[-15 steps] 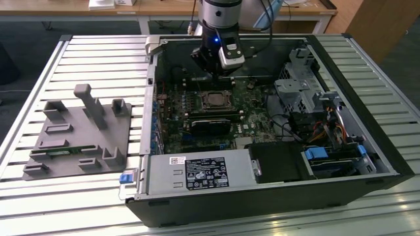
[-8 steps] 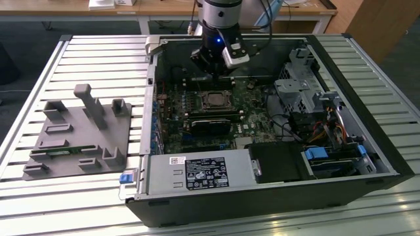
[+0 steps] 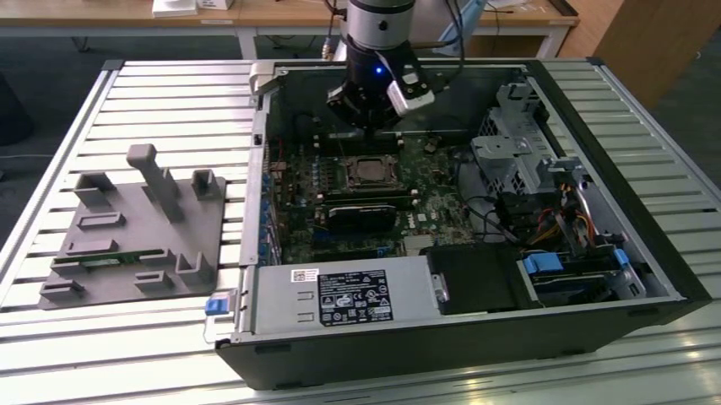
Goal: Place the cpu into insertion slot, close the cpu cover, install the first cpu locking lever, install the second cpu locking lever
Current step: 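Install the first cpu locking lever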
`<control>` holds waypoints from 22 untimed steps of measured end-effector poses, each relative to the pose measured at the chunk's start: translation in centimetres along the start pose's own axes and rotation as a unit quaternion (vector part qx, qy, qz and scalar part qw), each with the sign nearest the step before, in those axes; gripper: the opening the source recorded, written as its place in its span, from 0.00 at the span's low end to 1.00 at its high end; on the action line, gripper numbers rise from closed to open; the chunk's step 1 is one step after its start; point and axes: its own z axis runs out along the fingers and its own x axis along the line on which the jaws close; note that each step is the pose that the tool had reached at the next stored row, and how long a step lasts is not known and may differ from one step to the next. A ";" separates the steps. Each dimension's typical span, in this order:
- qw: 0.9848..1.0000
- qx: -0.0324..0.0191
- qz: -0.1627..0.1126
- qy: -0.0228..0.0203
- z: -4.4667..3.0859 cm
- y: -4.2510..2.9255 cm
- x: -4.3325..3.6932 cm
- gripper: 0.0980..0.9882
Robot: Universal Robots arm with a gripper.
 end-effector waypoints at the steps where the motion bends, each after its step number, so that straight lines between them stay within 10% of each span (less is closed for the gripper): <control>1: 1.000 0.000 0.000 0.000 0.00 -0.02 0.27 0.01; 22: 1.000 0.000 -0.001 -0.003 -0.07 -0.35 5.02 0.01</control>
